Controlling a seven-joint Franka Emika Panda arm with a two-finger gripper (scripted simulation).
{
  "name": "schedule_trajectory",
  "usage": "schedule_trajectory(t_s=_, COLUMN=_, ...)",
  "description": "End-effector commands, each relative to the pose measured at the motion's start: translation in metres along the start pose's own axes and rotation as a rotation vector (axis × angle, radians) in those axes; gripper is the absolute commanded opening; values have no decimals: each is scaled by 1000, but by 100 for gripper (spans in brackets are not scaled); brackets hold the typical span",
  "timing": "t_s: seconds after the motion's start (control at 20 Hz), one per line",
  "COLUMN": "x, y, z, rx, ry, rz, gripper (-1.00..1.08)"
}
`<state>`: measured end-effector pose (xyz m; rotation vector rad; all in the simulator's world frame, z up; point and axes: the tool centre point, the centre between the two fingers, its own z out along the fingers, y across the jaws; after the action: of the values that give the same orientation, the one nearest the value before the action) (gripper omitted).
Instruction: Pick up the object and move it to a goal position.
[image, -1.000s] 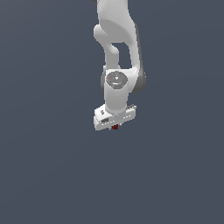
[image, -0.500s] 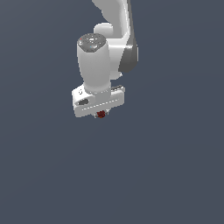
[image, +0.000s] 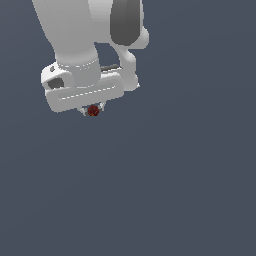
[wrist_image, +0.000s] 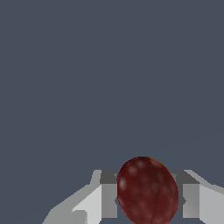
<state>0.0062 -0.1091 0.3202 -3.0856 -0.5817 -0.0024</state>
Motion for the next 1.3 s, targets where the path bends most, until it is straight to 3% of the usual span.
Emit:
schedule_trajectory(t_s=0.0, x=-4, y=14, z=-25, rx=1, ry=-1, rz=-1, gripper=-100)
schedule_trajectory(t_s=0.65, x=-17, y=68, z=-119, rx=-1, ry=-1, rz=0, gripper=-100)
schedule_trajectory(t_s=1.25, x=-20, y=92, z=-160, rx=-1, ry=-2, rz=0, gripper=-100)
